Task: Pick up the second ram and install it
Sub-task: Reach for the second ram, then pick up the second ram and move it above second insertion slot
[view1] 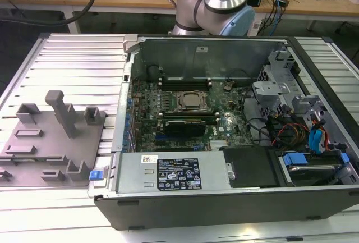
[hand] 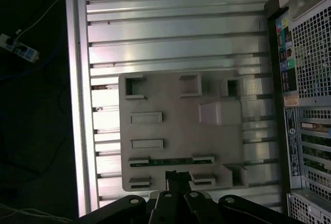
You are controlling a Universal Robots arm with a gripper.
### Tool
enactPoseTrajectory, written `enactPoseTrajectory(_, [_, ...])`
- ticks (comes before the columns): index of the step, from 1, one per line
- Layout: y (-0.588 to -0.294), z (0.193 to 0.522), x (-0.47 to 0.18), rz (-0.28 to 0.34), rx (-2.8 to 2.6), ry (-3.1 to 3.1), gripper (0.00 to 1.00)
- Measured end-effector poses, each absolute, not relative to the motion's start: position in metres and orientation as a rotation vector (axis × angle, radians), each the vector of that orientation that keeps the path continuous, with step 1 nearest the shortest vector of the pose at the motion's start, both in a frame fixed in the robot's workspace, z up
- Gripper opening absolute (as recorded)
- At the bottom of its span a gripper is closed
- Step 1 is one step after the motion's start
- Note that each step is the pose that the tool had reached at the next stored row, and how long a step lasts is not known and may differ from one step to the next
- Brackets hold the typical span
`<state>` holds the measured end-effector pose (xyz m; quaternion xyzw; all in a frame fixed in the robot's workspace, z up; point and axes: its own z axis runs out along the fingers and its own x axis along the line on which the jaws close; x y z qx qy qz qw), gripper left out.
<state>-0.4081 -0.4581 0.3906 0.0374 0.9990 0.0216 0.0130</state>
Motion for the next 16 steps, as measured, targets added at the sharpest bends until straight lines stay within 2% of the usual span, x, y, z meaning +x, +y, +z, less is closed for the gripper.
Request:
enactPoseTrajectory(10, [-0.4585,0.3906,-0.4081,0.067,0.107,3.113,0.11])
enactPoseTrajectory(16, [-0.4585,0.3903,-0.4081,0.071,-0.195,3.113,0.11])
